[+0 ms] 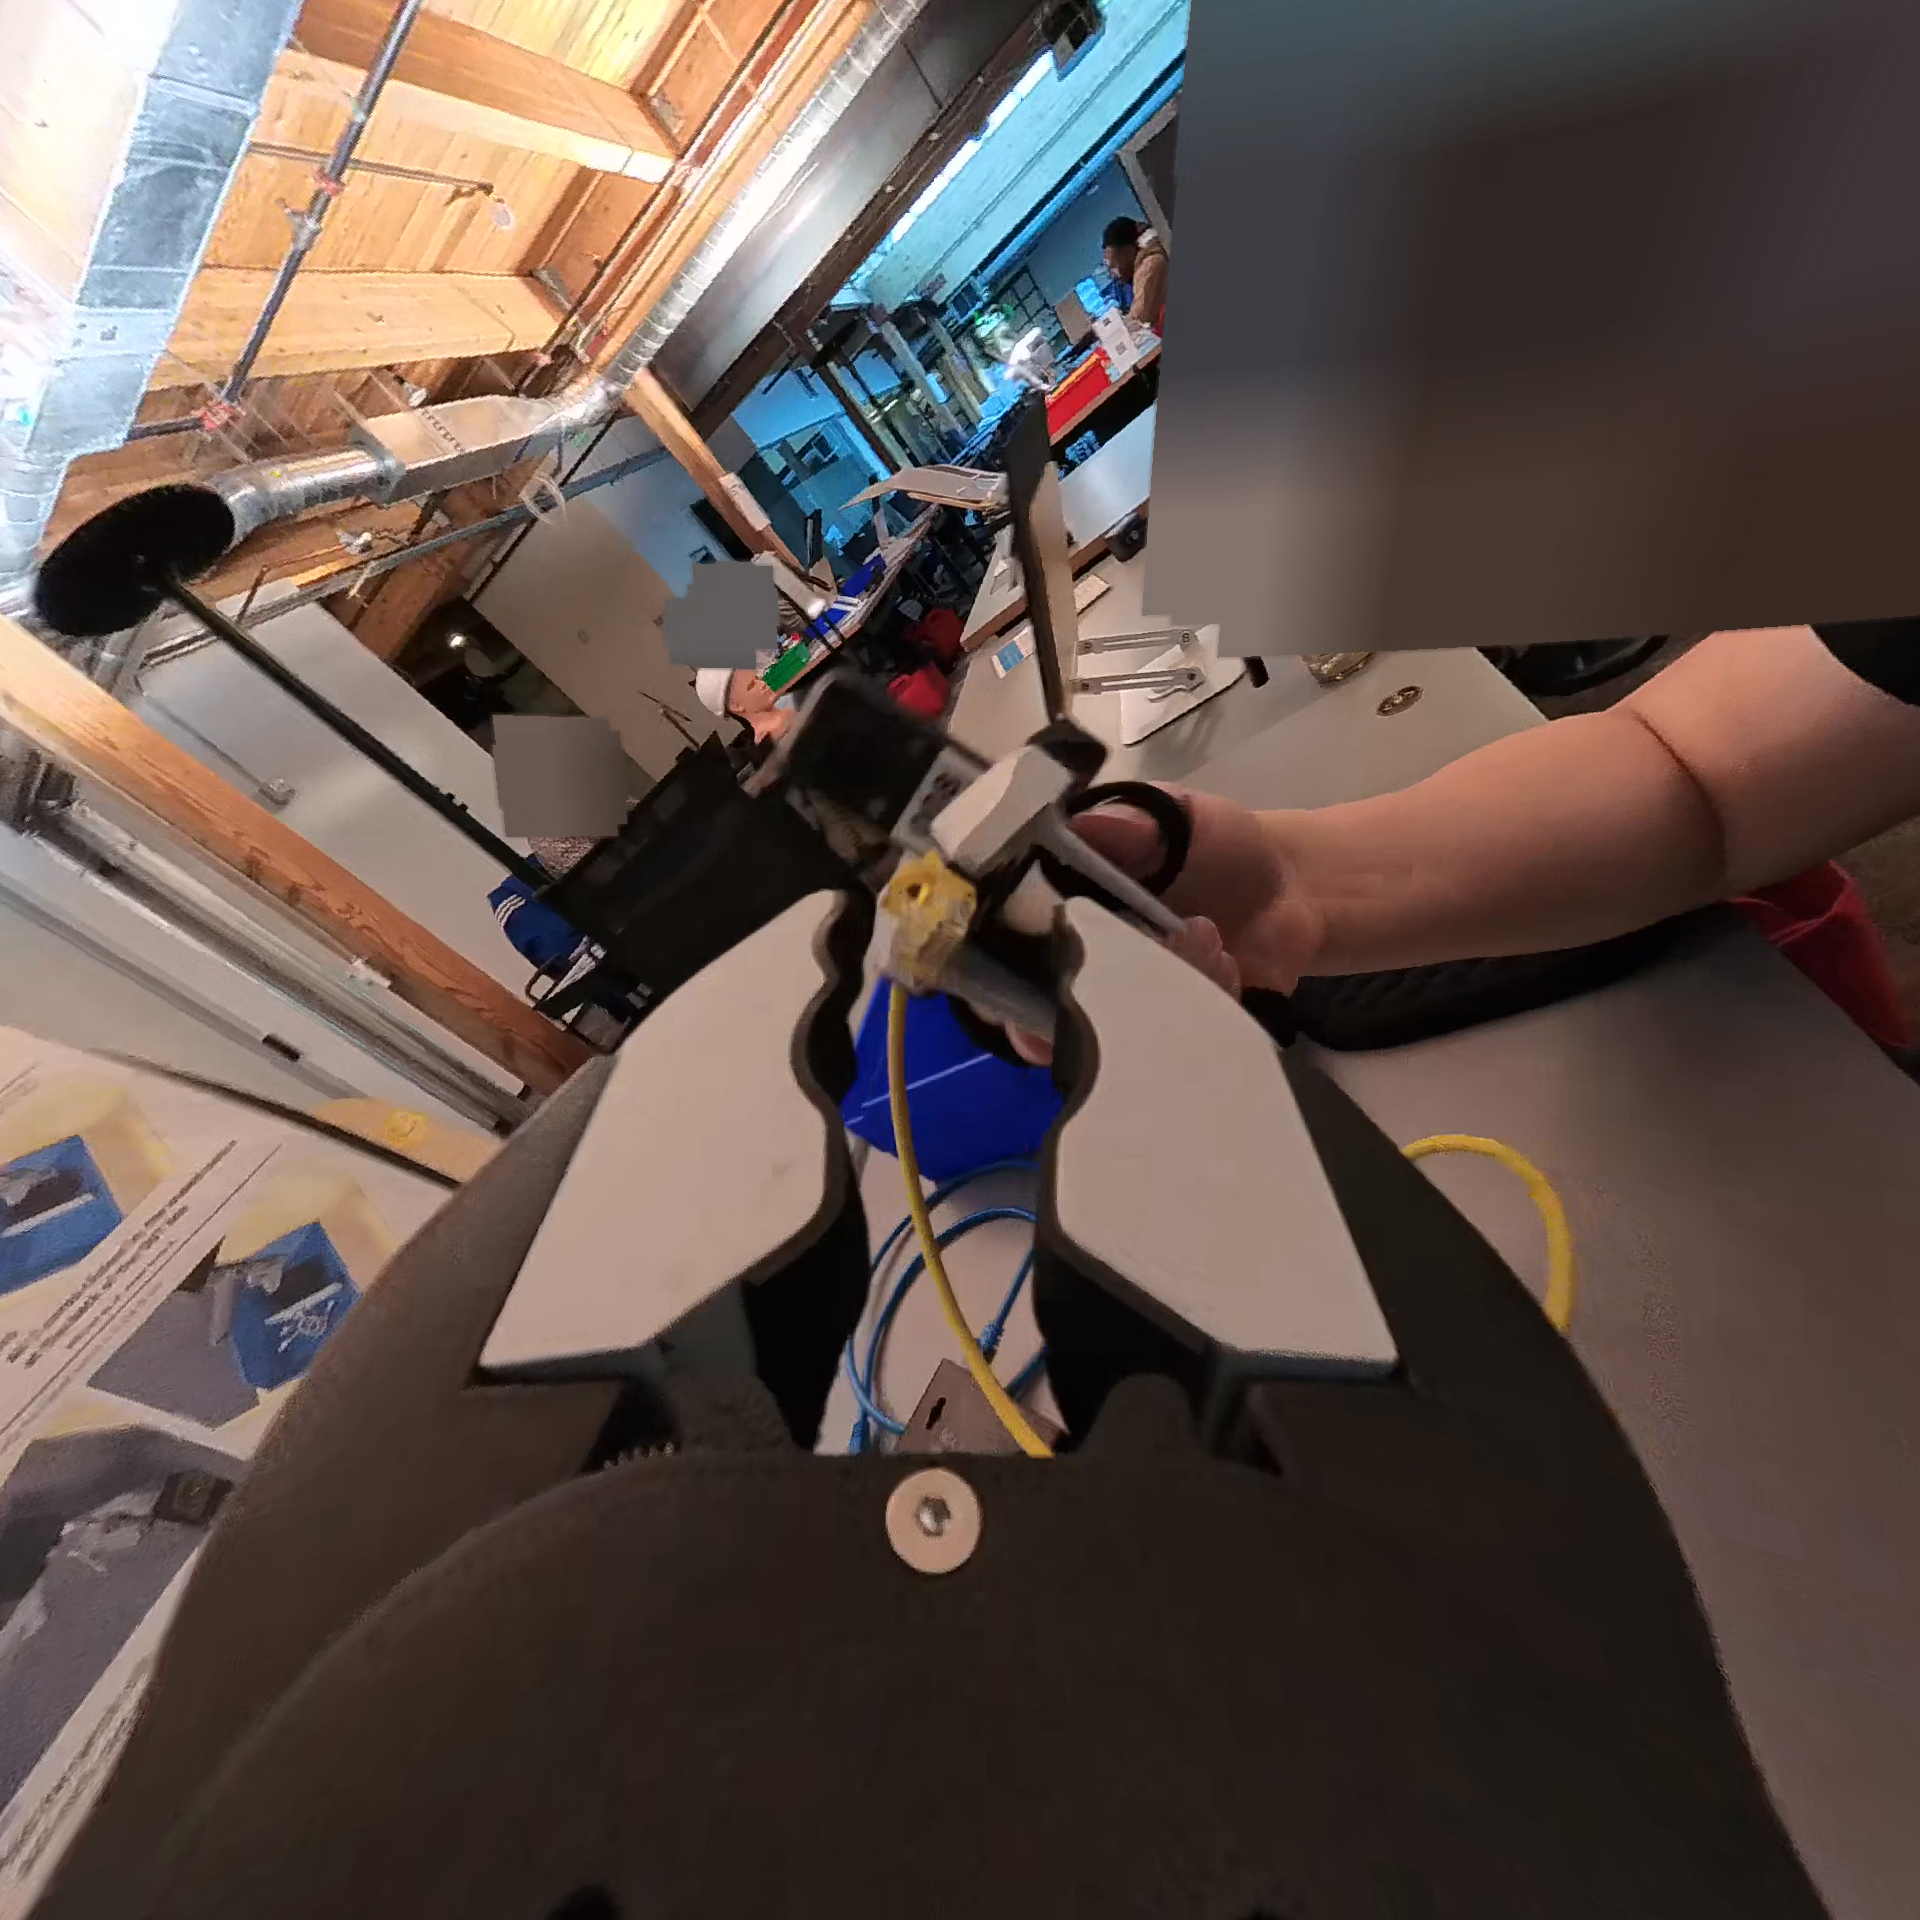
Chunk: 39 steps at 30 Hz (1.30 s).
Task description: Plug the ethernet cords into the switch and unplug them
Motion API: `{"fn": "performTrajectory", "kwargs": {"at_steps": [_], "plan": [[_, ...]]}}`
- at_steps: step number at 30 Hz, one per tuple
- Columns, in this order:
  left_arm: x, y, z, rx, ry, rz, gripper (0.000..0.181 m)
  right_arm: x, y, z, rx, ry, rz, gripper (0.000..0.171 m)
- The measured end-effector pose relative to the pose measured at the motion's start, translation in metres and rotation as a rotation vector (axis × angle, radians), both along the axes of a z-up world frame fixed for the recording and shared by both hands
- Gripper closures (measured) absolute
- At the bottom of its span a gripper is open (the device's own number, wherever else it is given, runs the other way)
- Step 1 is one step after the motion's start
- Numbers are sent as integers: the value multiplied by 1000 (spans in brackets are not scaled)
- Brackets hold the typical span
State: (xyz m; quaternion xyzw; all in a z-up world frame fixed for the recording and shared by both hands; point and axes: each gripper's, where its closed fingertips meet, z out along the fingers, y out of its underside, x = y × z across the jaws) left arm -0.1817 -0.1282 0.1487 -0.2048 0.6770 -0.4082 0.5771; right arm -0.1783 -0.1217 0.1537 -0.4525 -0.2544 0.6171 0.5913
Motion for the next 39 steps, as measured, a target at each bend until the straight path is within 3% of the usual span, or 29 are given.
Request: {"fn": "performTrajectory", "kwargs": {"at_steps": [6,12,17,22,26,30,39], "plan": [[-15,37,20,-156,-33,101,142,15,3,4,571,-297,-682,159],[-5,73,14,-248,-7,238,143,34,-1,17,820,-474,-1107,159],[40,113,-23,-536,122,348,141,54,-24,41,1045,-620,-1435,159],[102,141,-117,-759,356,507,123,67,-43,62,1052,-625,-1515,159],[128,160,-193,-690,448,741,119,79,-51,70,1026,-611,-1542,159],[135,166,-245,-612,526,880,106,87,-53,74,1013,-613,-1570,158],[129,174,-298,-502,660,1035,106,88,-56,77,1024,-623,-1596,159]]}}
